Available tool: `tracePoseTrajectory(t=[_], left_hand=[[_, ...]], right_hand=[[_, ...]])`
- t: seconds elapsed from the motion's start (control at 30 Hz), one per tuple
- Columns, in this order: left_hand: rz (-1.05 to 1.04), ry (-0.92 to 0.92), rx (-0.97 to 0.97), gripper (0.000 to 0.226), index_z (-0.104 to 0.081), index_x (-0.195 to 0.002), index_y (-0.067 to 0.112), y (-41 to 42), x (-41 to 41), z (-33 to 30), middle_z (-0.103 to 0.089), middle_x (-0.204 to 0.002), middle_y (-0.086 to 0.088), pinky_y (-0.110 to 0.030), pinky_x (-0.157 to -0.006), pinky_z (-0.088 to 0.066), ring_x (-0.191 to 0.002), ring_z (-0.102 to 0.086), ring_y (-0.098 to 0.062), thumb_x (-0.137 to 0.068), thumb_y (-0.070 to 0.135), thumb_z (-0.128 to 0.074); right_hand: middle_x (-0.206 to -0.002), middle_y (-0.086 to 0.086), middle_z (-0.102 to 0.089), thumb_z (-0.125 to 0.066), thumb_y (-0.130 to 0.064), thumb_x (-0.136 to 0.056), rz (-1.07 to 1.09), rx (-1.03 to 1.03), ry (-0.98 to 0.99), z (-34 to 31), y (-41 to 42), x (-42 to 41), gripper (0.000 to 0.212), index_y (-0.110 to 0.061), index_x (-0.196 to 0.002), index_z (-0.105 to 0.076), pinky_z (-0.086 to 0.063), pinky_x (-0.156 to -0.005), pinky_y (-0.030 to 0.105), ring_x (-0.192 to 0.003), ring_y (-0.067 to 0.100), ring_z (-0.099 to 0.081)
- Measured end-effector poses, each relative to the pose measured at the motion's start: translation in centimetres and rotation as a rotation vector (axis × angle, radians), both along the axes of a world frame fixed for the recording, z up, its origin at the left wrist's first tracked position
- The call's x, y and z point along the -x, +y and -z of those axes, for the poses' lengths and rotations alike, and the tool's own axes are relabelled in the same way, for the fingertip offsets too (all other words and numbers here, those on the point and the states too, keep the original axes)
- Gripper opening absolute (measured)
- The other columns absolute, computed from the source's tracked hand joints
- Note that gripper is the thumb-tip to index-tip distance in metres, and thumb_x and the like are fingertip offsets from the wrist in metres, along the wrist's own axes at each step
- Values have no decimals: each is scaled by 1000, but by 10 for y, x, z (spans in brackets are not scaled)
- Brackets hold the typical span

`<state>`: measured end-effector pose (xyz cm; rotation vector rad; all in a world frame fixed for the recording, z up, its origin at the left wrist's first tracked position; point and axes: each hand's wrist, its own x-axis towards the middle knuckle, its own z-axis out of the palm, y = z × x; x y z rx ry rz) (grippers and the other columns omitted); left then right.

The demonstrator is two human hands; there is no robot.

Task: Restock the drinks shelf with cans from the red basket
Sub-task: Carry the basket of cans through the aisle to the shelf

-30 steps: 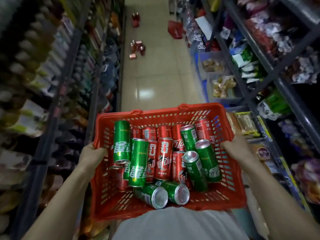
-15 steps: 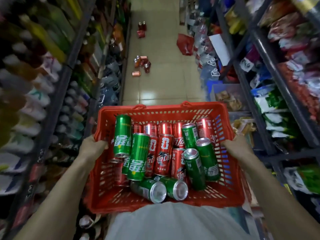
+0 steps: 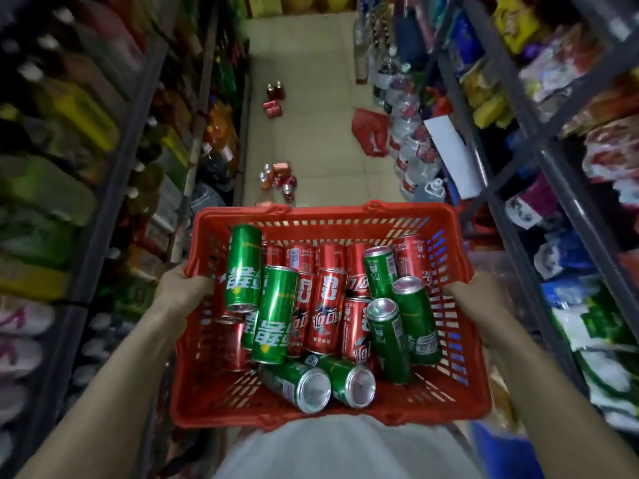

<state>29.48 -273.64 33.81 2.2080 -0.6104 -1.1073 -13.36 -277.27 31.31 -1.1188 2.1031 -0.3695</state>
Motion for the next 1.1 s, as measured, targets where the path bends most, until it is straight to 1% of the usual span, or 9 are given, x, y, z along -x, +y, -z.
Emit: tracePoseTrajectory(t=[0.1, 0.27, 0.37, 0.53, 0.67, 0.73, 0.9, 1.0, 1.1], left_hand=[[-58, -27, -21, 37, -74, -91, 10, -72, -3, 7, -74, -98, -18, -45, -78, -59, -82, -71, -37, -54, 13, -69], [-122, -26, -50, 23, -71, -93, 8, -200, -7, -2, -69, -80, -17, -44, -75, -57, -69, -64, -31, -72, 0, -71], [-130, -10, -16, 23, -70, -84, 10, -280, -17, 0, -71, -80, -20, -46, -75, -58, -71, -67, -34, -61, 8, -72], [-80, 3, -5, 21, -65, -82, 12, -423, -39, 12, -64, -78, -15, -33, -67, -50, -68, -59, -29, -84, -9, -65], [-51, -17, 0, 27, -63, -76, 18, -537, -61, 10, -61, -72, -10, -28, -59, -45, -66, -57, -28, -84, -9, -64], [-51, -36, -22, 25, -64, -76, 20, -588, -69, 4, -63, -73, -9, -30, -63, -48, -68, -60, -29, -81, -4, -67], [-101, -28, -63, 24, -72, -85, 18, -702, -78, 7, -72, -77, -9, -39, -73, -56, -71, -67, -32, -63, 12, -72], [-189, 24, -51, 23, -72, -91, 13, -761, -68, 17, -71, -80, -13, -35, -71, -53, -72, -65, -30, -73, -1, -70], [-336, 58, -41, 23, -72, -91, 8, -806, -58, 32, -71, -84, -19, -41, -75, -56, -73, -66, -30, -73, -6, -70]], right_hand=[[-83, 6, -75, -69, -37, -66, -25, -16, -23, 12, -107, 6, 36, -10, -91, -72, -60, -79, 45, -81, 32, -72], [-79, 14, -65, -69, -17, -81, -115, 13, 71, -21, -261, -11, 14, -4, -86, -68, -49, -71, 35, -78, 31, -64], [-77, 16, -68, -70, -17, -80, -133, 4, 89, -14, -343, -20, 15, -2, -85, -69, -53, -71, 38, -78, 32, -67], [-73, 7, -67, -70, -18, -80, -100, -31, 79, -9, -467, -47, 9, -10, -78, -67, -55, -71, 37, -72, 28, -66], [-78, 4, -71, -69, -21, -77, -59, -21, 53, -13, -568, -62, 6, -15, -78, -67, -59, -77, 41, -77, 30, -70], [-78, 3, -70, -69, -20, -79, -72, -17, 59, -16, -620, -69, 4, -17, -78, -66, -58, -77, 40, -77, 30, -69], [-81, 4, -70, -69, -22, -78, -126, -18, 52, -12, -756, -78, 15, -15, -91, -71, -57, -76, 39, -75, 29, -67], [-80, 8, -69, -70, -21, -80, -196, -41, 58, -2, -843, -82, 15, -11, -91, -70, -53, -75, 37, -78, 31, -66], [-88, 14, -73, -67, -31, -71, -306, -47, 75, 2, -940, -90, 29, -10, -91, -73, -57, -79, 43, -84, 36, -68]])
